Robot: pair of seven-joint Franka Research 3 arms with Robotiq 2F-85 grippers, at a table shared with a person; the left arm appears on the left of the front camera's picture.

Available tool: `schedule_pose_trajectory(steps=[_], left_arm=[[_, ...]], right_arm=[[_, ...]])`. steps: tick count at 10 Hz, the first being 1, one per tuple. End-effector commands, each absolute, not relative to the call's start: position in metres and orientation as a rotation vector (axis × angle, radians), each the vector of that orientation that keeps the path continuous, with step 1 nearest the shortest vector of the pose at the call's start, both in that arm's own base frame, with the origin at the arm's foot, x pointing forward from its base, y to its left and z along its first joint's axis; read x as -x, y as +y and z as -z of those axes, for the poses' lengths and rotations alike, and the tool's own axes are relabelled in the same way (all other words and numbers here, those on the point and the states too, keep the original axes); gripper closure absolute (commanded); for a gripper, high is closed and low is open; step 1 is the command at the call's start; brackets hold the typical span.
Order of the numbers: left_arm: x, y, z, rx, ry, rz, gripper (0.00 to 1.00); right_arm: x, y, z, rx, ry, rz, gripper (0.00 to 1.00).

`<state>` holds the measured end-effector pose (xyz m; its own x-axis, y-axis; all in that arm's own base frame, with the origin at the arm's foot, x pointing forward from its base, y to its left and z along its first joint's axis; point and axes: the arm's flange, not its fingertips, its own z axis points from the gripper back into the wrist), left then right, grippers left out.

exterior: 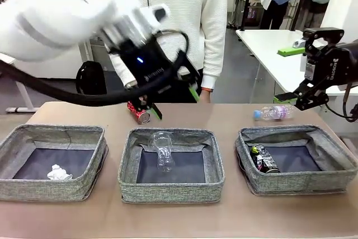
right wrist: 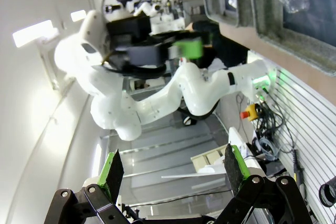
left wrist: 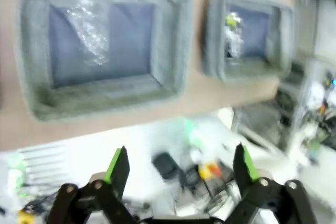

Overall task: Sort the waste into the appropriate baskets.
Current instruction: Place the picked waste into the Fabric basket indicated by the person.

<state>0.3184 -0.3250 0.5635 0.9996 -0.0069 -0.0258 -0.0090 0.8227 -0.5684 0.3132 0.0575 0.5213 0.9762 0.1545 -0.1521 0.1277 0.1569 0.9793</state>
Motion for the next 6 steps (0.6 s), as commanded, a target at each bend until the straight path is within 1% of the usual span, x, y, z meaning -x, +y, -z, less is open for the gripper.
schedule_pose_trajectory(steps=[1,2,3,4,5,6], left_arm=[[-0.319,-0.242,-0.573,0.706,0.195,0.089,0.00],[-0.325,-0.207,-0.577,0.817,0.185,0.119,0.00],[-0.330,-0.163,-0.577,0.833,0.166,0.150,0.00],[-0.331,-0.123,-0.573,0.856,0.136,0.236,0.00],[-0.333,-0.081,-0.566,0.960,0.119,0.223,0.00],[-0.331,-0.043,-0.559,1.114,0.044,0.139,0.00]], right_arm=[[-0.313,0.059,-0.523,-1.440,0.234,-0.022,0.00],[-0.313,0.059,-0.523,-1.440,0.234,-0.022,0.00],[-0.313,0.059,-0.523,-1.440,0.234,-0.022,0.00],[-0.313,0.059,-0.523,-1.440,0.234,-0.022,0.00],[-0.313,0.059,-0.523,-1.440,0.234,-0.022,0.00],[-0.313,0.059,-0.523,-1.440,0.234,-0.022,0.00]])
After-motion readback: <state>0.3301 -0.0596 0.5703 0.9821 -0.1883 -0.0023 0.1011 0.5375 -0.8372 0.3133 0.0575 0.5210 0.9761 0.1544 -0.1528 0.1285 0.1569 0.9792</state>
